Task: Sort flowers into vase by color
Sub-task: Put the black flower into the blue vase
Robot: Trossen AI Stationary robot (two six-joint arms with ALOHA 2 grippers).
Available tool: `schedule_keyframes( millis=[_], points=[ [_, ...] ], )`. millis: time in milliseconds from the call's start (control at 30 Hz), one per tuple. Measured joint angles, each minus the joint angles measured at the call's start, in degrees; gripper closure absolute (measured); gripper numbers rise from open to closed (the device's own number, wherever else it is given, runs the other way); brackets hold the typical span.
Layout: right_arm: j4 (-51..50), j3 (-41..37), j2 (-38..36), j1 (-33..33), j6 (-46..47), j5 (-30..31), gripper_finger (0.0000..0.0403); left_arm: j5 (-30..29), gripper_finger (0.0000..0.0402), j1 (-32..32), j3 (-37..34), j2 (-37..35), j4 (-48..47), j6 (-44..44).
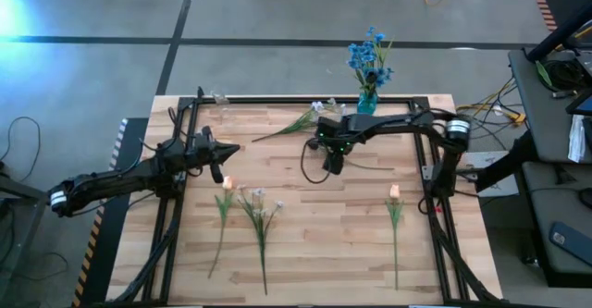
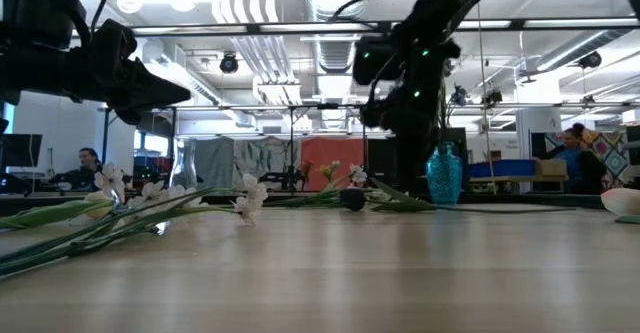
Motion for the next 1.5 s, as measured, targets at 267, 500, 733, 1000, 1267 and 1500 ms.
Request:
schedule_keyframes(
  millis=[267,500,733,1000,1267,1500],
  points=[
    [-2.07,6.15,7.72,0.0,-0.63,0.85,0.0203,0.7,0.0402,-0.01,0.0,0.4,-0.05,0.0],
    [-3.66,7.95,10.72,0.02,-0.45,1.83,0.0271,1.38,0.0402,0.0,0.0,0.45,-0.01,0.02],
    [-2.78,7.52,8.77,1.12,-1.55,3.12,0.0385,1.37,0.0402,0.0,0.0,0.51,-0.03,0.02],
    [9.2,2.73,-8.06,6.17,-2.32,13.29,0.0392,1.3,0.0402,0.0,0.0,0.53,0.04,0.02],
    [39.58,-13.74,-30.82,11.82,-9.64,33.39,0.0393,1.3,0.0402,0.0,0.0,0.53,0.06,0.02],
    [68.18,-28.34,-44.27,12.3,-22.82,39.48,0.0393,1.26,0.0402,0.0,0.0,0.46,0.43,-0.77]
  ],
)
